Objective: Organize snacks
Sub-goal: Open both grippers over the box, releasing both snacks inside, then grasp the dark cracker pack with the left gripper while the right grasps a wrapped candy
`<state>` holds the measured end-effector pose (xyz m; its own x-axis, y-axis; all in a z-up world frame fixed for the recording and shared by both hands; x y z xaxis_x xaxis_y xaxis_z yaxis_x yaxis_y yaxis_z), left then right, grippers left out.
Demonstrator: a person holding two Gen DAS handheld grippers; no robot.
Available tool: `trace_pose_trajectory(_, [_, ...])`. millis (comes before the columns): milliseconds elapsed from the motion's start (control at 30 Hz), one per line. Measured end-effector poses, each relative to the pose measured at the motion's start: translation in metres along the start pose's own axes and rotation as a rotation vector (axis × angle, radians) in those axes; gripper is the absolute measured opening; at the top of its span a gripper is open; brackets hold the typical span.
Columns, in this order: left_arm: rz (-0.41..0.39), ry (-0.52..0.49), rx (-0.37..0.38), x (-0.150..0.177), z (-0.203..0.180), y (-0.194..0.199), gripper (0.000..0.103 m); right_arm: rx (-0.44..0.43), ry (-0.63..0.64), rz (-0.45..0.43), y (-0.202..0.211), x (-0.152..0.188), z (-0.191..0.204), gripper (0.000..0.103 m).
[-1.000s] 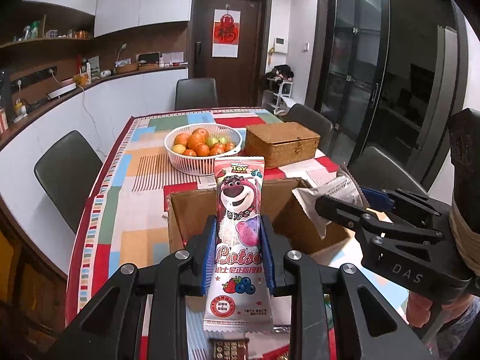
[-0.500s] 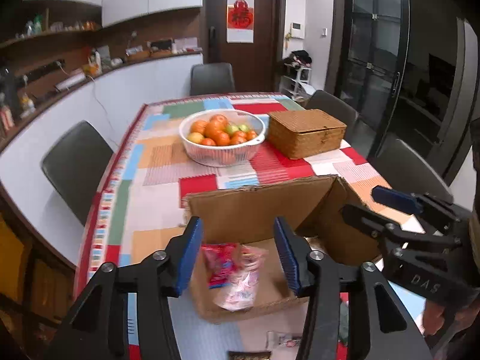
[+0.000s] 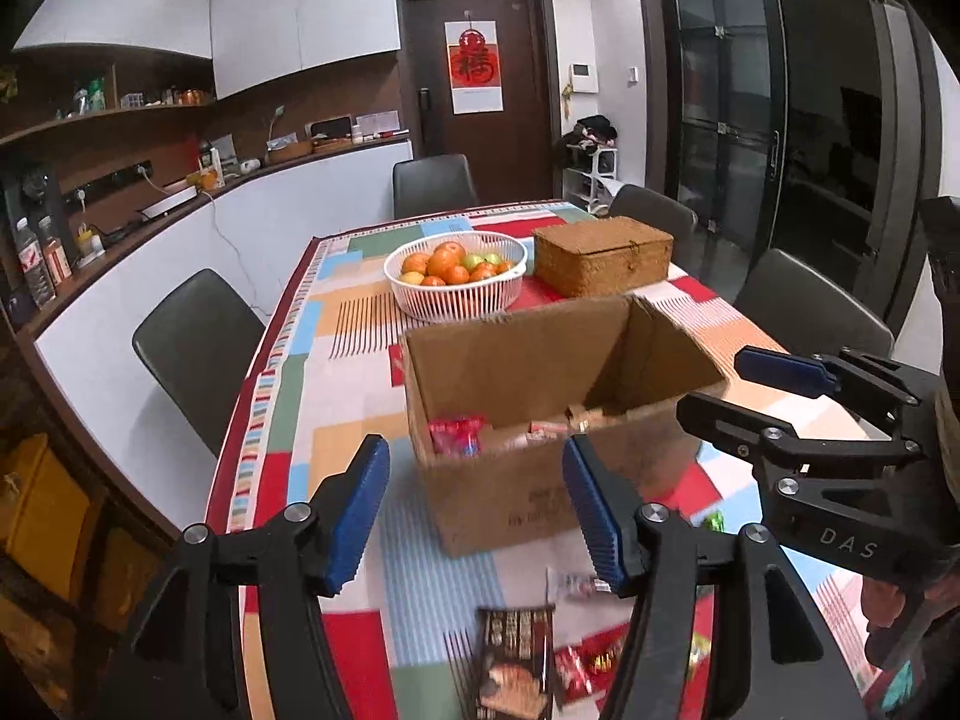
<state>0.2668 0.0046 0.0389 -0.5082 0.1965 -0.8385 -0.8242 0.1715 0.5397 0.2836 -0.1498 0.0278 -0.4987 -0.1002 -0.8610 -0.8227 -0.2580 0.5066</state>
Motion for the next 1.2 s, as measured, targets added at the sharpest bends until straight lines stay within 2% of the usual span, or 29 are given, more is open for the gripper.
trace_pose_trajectory(167, [0.015,0.0,0.006,0.025,-0.004,0.014,0.062,-0.031,-0.009,0.021,0.013,0.024,0.011,0.057])
trace_pose_trajectory(333, [0.063,0.014,0.02,0.056,-0.005,0.015,0.062,-0.059,-0.008,0.062,0.015,0.051,0.02,0.057])
trace_pose_trajectory(667, [0.182,0.055,0.059,0.112,-0.006,0.0,0.062,-0.082,-0.026,0.2,-0.003,0.107,0.028,0.057])
trace_pose_trajectory(900, [0.241,0.03,0.083,0.138,-0.009,-0.012,0.063,-0.095,-0.027,0.296,-0.014,0.143,0.032,0.057])
trace_pose_trajectory(1200, [0.277,0.008,0.125,0.155,-0.009,-0.033,0.063,-0.09,-0.032,0.365,-0.034,0.167,0.033,0.056])
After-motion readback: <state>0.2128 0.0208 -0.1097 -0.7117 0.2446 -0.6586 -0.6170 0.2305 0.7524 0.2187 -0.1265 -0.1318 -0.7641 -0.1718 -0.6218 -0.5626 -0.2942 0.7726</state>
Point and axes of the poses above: each gripper's, at about its wrist camera, not at the fingertips, and y roughly against the way its jaws point, z to its left, x to its underside, the point moved 3 cm from there along -y, roughly the way its jaws point, and after that the axes turned 4 degrees about -z, right-handed, at the moved point
